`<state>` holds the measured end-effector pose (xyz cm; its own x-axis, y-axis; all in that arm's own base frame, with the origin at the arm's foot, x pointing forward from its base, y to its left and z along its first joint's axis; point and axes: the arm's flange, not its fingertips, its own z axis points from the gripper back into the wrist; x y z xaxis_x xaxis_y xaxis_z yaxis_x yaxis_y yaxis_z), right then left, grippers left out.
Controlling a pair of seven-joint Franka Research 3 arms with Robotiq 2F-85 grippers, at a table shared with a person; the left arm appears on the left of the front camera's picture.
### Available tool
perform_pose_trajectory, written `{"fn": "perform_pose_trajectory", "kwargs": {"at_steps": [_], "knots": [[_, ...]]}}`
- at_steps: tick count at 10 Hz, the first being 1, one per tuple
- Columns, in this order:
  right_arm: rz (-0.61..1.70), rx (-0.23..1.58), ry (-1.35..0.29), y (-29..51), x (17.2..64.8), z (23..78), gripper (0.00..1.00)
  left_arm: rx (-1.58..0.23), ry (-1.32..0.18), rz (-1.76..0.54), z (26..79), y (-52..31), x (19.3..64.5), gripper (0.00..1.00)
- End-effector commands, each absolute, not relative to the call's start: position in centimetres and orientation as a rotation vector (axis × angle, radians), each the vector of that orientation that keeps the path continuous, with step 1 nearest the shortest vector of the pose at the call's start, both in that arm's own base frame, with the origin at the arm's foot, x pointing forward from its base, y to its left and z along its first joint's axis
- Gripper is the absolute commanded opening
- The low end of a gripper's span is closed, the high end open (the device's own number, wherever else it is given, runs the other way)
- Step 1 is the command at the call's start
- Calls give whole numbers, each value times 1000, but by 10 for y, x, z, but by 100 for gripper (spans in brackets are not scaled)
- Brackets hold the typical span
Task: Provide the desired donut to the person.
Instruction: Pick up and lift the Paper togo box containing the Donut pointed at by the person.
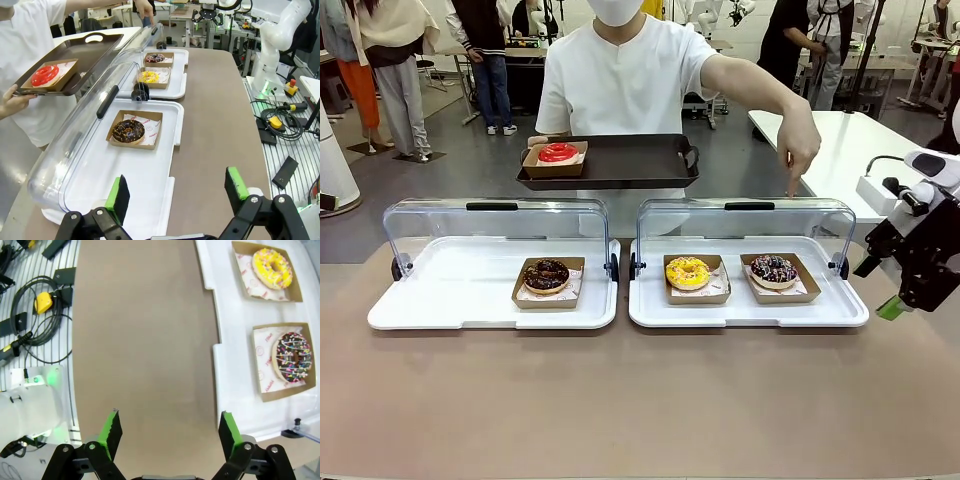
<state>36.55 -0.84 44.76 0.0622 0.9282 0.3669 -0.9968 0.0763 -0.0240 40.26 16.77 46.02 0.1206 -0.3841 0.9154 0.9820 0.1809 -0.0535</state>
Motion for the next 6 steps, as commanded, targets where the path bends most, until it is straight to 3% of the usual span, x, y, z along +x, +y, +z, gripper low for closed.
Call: {"fn": "perform_pose_trajectory", "kwargs": {"at_steps": [1, 6], "knots": [[1420, 214, -282, 2, 399, 430, 100, -834, -935, -1182, 461, 169, 402, 100], [1412, 137, -231, 20, 437, 395, 100, -834, -935, -1182, 461, 169, 402, 100]]}}
